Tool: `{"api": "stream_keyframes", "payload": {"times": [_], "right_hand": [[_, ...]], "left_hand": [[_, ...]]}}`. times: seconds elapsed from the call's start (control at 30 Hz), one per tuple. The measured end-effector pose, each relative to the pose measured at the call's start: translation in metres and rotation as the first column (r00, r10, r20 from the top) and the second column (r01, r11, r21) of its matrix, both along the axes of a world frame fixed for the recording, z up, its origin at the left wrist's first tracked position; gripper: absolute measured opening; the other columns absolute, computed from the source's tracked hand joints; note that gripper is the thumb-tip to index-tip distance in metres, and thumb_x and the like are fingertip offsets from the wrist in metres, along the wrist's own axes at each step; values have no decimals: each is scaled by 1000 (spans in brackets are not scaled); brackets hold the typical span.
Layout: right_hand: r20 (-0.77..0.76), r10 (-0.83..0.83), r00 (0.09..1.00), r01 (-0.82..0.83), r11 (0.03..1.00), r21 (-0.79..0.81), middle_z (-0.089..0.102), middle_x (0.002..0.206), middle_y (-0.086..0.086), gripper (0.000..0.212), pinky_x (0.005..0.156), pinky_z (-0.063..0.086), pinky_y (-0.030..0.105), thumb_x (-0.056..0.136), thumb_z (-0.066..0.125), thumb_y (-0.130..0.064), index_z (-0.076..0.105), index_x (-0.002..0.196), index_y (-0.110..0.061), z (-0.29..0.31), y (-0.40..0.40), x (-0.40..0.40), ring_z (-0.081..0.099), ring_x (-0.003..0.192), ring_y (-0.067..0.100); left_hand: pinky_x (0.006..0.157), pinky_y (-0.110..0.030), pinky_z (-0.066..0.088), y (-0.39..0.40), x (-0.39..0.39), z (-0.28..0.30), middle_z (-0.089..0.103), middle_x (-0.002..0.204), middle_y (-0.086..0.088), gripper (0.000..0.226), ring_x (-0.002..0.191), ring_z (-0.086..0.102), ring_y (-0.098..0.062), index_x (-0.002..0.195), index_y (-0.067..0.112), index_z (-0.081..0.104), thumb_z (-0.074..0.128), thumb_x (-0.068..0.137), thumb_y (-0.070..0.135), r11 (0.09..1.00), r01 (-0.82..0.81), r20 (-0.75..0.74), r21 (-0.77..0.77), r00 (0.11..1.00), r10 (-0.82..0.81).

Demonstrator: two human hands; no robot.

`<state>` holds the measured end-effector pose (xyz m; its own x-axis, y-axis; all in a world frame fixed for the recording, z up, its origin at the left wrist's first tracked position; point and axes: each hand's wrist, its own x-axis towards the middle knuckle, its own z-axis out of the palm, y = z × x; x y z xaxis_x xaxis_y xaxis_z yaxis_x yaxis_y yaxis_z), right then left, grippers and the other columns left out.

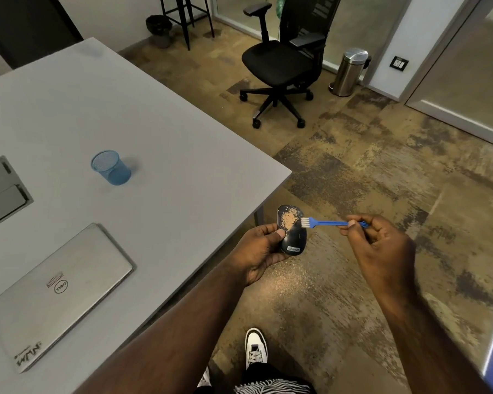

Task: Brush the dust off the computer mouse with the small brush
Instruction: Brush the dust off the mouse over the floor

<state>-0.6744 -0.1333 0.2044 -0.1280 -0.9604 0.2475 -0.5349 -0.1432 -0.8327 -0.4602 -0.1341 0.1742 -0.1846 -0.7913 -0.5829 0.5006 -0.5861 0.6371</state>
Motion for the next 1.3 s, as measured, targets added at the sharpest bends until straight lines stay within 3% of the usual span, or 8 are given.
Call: {"api": "stream_keyframes", "payload": {"times": [0.23,0.37,0.53,0.7,0.77,0.97,1.1,1.3], "right_hand": [[21,-77,997,76,996,42,69,69,-18,16,43,45,8,93,61,-28,69,106,-31,2,-5,-7,69,63,-2],[14,4,1000,-5,999,53,72,69,-12,16,37,34,5,91,63,-24,71,104,-29,1,-5,-3,58,44,-6],[53,-95,994,90,991,96,71,71,-20,17,50,49,7,93,61,-24,72,107,-23,2,-19,-6,67,64,-13],[-11,-74,997,74,993,91,72,70,-14,22,55,61,29,89,60,-32,73,106,-25,1,-21,-2,74,66,11],[-13,-100,995,101,992,74,71,70,-16,23,51,59,27,89,60,-32,73,106,-23,0,-24,-5,74,64,10],[190,-104,976,81,989,128,75,76,-21,13,56,52,10,93,62,-21,70,98,-30,3,-22,-3,74,71,-1],[530,-191,826,72,969,236,79,87,2,14,69,60,23,97,59,-14,70,97,-22,12,-21,-7,78,84,20],[607,-180,774,41,971,235,79,88,7,13,70,60,26,97,59,-14,71,101,-17,22,-10,-8,78,83,23]], "left_hand": [[76,-37,60,0,0,0,72,102,-16,19,94,71,-24,105,4,66,50,96,3,1000,-10,-34,16,999,10],[72,-34,60,1,0,1,73,99,-15,19,89,73,-22,105,4,66,50,96,4,1000,0,-46,19,999,1],[80,-38,59,1,-3,2,71,105,-16,20,94,72,-24,109,5,65,49,96,5,1000,17,-25,13,1000,-17],[71,-32,60,1,-2,5,74,96,-13,20,88,73,-21,105,5,66,48,96,4,1000,25,-41,-2,999,-25],[74,-33,60,1,-2,6,72,101,-15,20,90,72,-22,108,4,65,48,97,4,1000,28,-35,-3,999,-28],[80,-37,60,3,-1,7,70,105,-18,22,95,70,-25,107,2,65,46,97,3,1000,22,-141,-16,990,-24],[89,-45,56,5,2,11,68,113,-22,28,105,66,-31,119,-2,59,46,95,2,998,56,-288,-7,956,-56],[92,-41,51,4,-2,18,53,133,-25,45,111,58,-33,130,4,50,47,88,19,995,95,-371,43,926,-72]]}}
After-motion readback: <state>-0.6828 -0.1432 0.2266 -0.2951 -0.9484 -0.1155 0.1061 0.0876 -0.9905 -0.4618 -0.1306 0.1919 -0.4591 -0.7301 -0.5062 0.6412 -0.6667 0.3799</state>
